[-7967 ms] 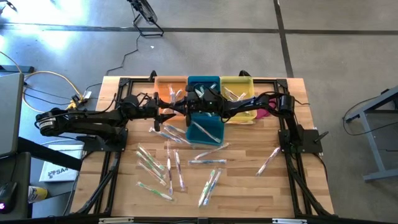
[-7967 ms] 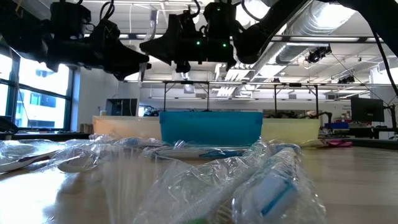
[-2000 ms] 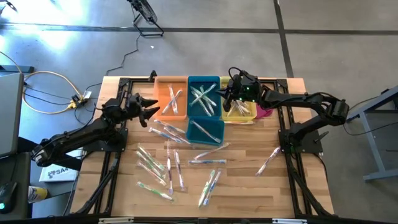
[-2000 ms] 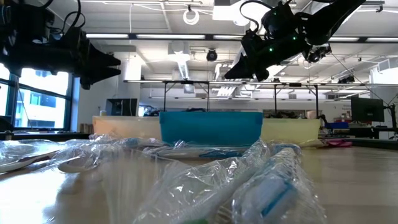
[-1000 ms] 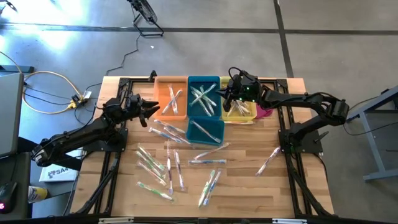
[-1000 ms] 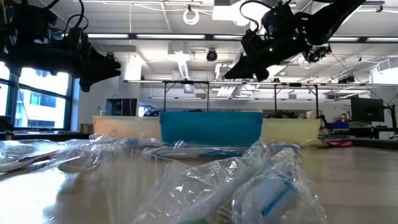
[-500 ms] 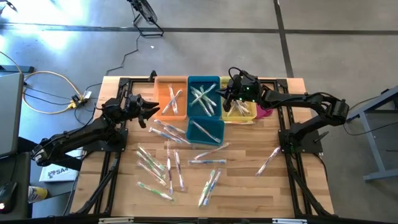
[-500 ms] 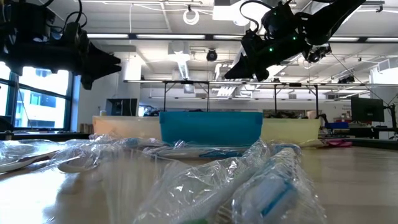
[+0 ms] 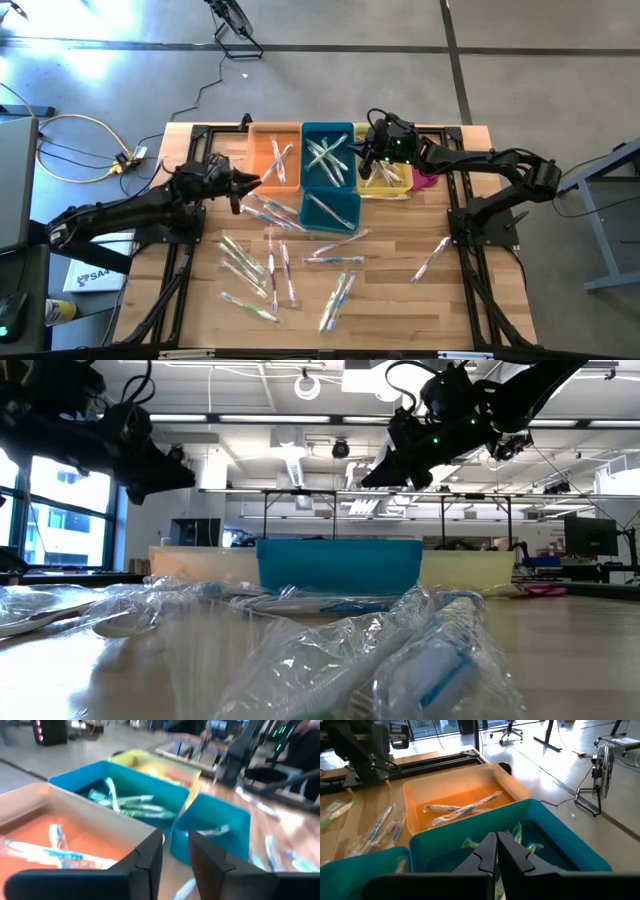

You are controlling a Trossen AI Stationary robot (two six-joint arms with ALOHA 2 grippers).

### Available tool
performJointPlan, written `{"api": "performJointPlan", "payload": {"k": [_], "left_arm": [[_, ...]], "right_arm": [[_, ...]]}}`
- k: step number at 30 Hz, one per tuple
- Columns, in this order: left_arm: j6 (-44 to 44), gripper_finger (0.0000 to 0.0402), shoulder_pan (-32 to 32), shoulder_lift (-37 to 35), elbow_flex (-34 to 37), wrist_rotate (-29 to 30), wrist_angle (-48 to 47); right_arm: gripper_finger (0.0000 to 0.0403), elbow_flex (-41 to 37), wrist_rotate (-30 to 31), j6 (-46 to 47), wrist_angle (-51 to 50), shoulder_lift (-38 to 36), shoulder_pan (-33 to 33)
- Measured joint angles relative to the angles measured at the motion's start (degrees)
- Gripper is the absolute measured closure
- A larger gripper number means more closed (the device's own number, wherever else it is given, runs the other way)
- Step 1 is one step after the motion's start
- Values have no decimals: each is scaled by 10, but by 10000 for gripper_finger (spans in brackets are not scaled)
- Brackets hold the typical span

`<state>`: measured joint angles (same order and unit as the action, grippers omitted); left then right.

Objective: Pick & Place Toothbrushes
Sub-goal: Put the blue toothbrush into the orange bin

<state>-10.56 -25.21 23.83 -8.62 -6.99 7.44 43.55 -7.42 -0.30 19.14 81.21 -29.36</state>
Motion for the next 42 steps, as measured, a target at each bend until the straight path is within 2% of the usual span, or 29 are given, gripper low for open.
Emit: {"api": "performJointPlan", "payload": {"k": [9, 14, 22, 26, 33, 37, 42], "left_arm": [[48, 374, 40, 1, -81, 16, -154], [43, 398, 65, 13, -87, 24, -167], [28, 401, 116, 87, -87, 89, -175], [28, 401, 142, 127, -89, 98, -160], [23, 401, 164, 186, -154, 106, -236], [23, 401, 163, 218, -200, 106, -323], [19, 401, 163, 248, -215, 106, -359]], "right_arm": [[396, 0, 0, -10, 8, 0, 0], [396, 0, 0, -11, 8, 0, 0], [396, 0, 0, -11, 8, 0, 0], [396, 0, 0, -11, 8, 0, 0], [396, 0, 0, -11, 14, 0, 0], [396, 0, 0, -11, 18, 0, 0], [396, 0, 0, -11, 21, 0, 0]]}}
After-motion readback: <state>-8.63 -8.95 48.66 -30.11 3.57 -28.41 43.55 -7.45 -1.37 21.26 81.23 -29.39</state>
